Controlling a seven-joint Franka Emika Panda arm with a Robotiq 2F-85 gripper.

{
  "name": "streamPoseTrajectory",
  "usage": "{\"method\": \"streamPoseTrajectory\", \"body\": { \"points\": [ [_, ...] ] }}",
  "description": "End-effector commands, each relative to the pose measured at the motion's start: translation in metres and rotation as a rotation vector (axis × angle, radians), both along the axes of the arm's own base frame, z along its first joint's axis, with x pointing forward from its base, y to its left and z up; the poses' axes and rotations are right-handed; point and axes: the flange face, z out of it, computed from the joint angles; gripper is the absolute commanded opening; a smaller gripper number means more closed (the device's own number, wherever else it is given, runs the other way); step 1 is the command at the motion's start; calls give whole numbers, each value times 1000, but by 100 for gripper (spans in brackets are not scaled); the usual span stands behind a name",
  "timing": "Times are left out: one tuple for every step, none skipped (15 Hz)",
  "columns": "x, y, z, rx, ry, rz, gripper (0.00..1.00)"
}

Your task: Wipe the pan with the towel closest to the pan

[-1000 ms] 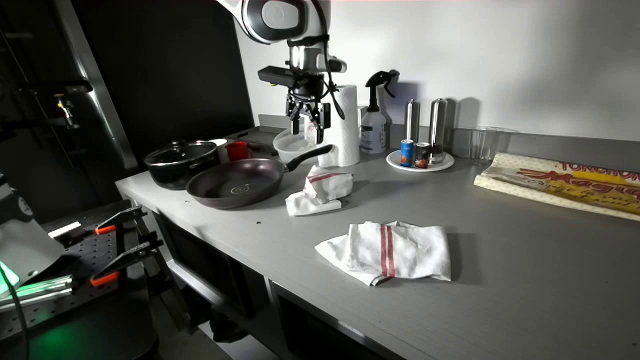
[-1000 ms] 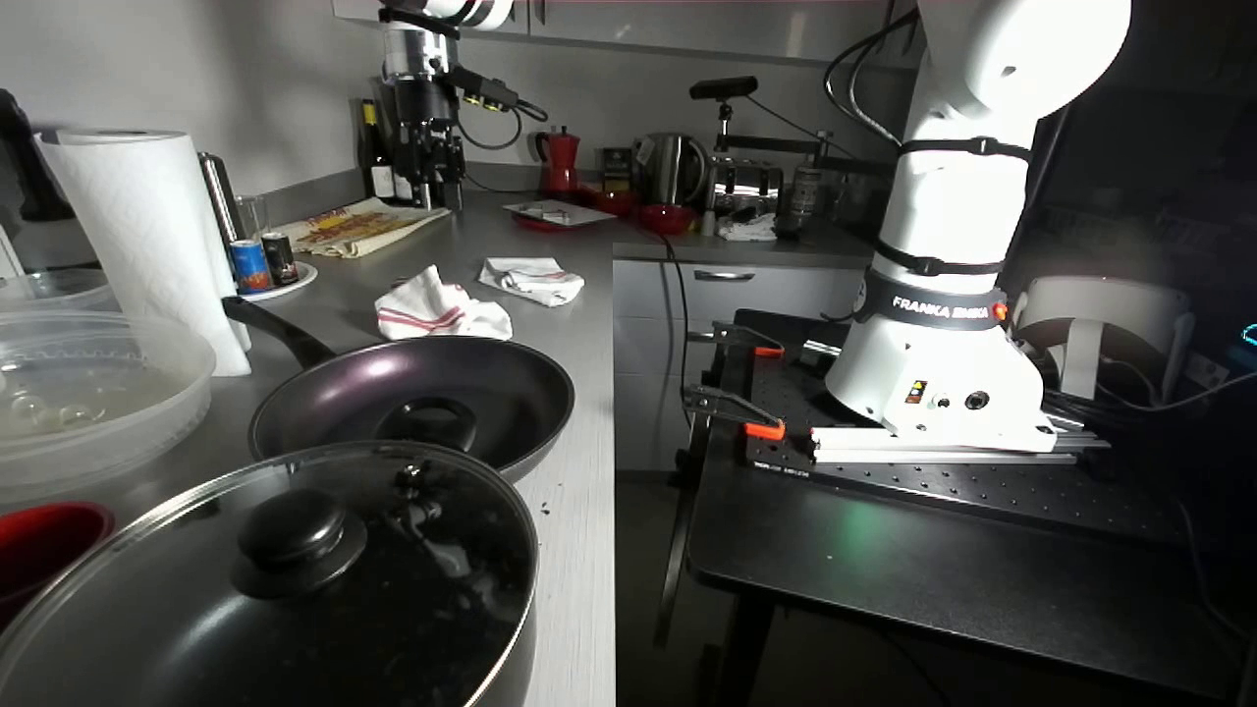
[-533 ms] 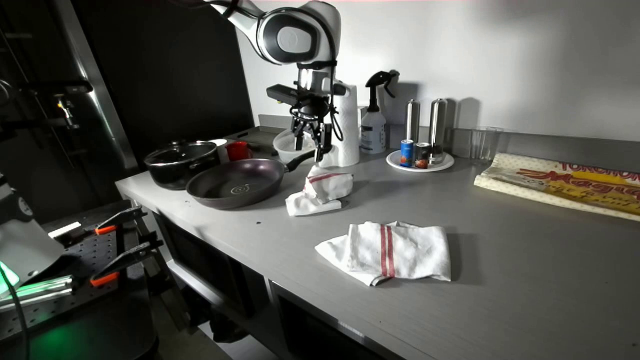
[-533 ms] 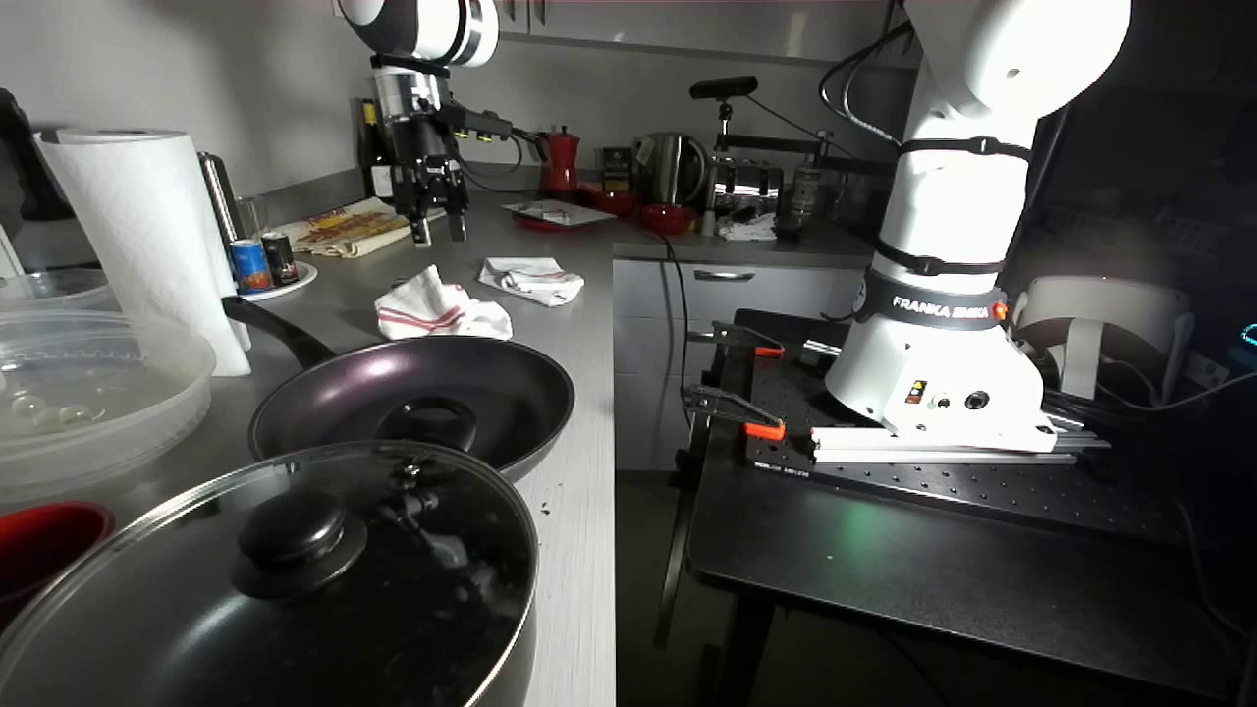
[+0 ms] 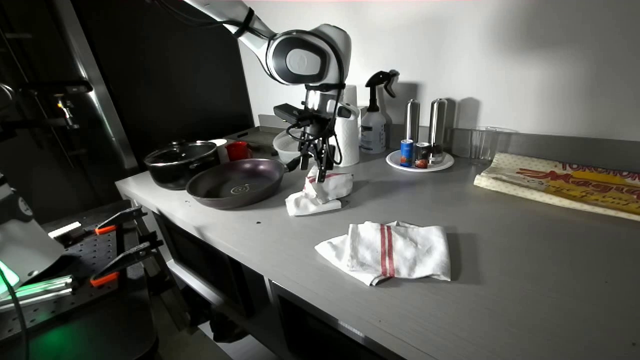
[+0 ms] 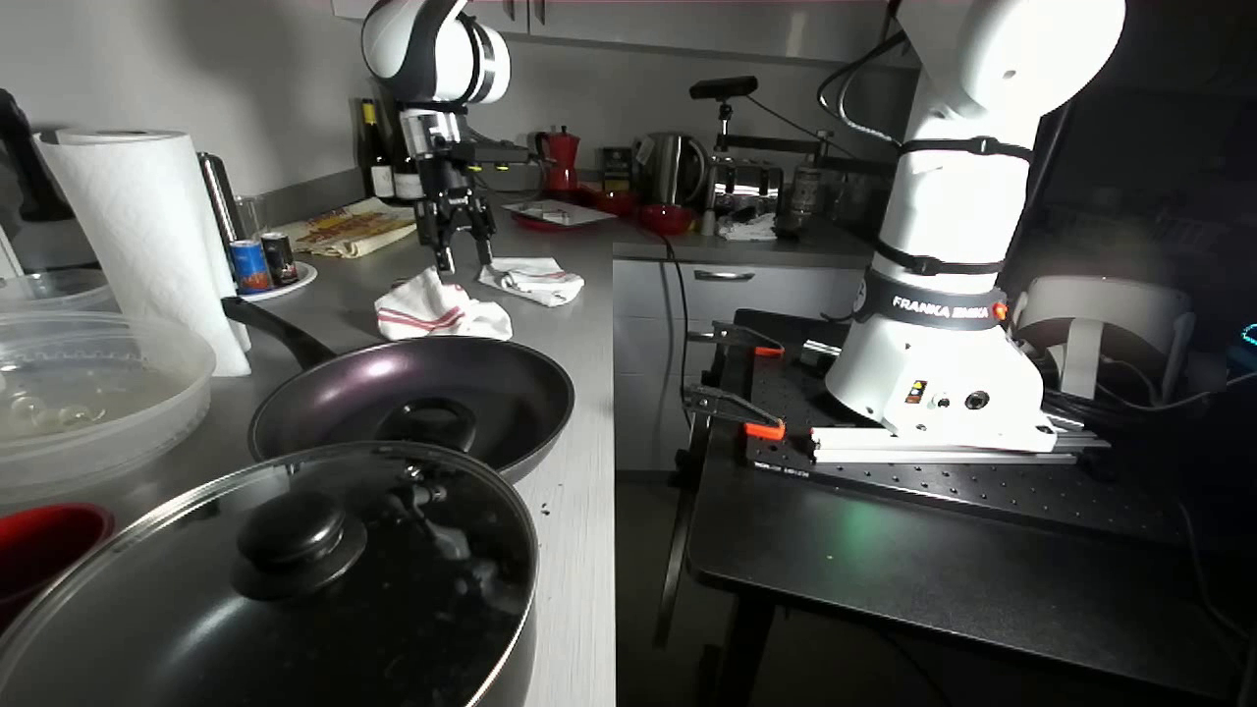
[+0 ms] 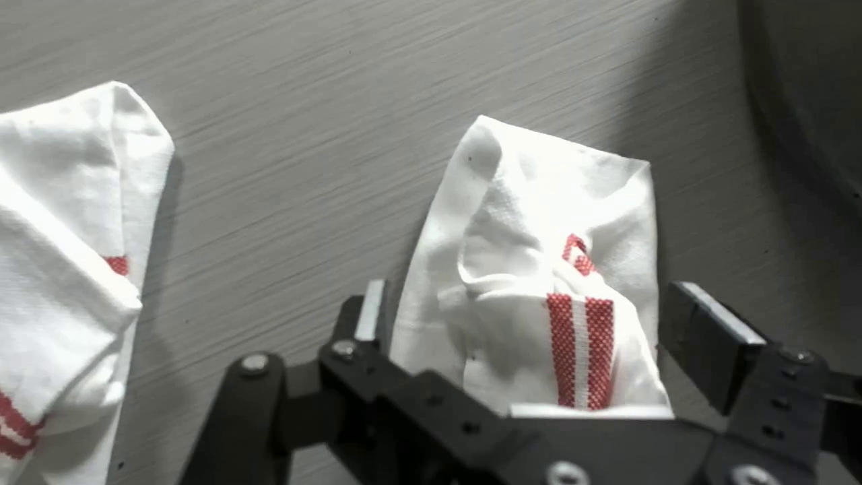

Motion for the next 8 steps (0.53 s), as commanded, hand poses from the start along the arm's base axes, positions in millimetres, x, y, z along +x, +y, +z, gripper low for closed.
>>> {"method": "streamPoseTrajectory", "body": {
  "points": [
    [14, 7, -6, -32, 7, 7, 100],
    [17, 10, -6, -37, 6, 13, 100],
    [20, 13, -6, -43, 2, 22, 100],
    [23, 16, -6, -51, 1, 29, 100],
    [27, 18, -5, -59, 1, 35, 100],
    [31, 19, -6, -69, 0, 41, 100],
    [34, 20, -7, -77, 2, 43, 100],
    [37, 21, -8, -82, 3, 49, 100]
  ]
}}
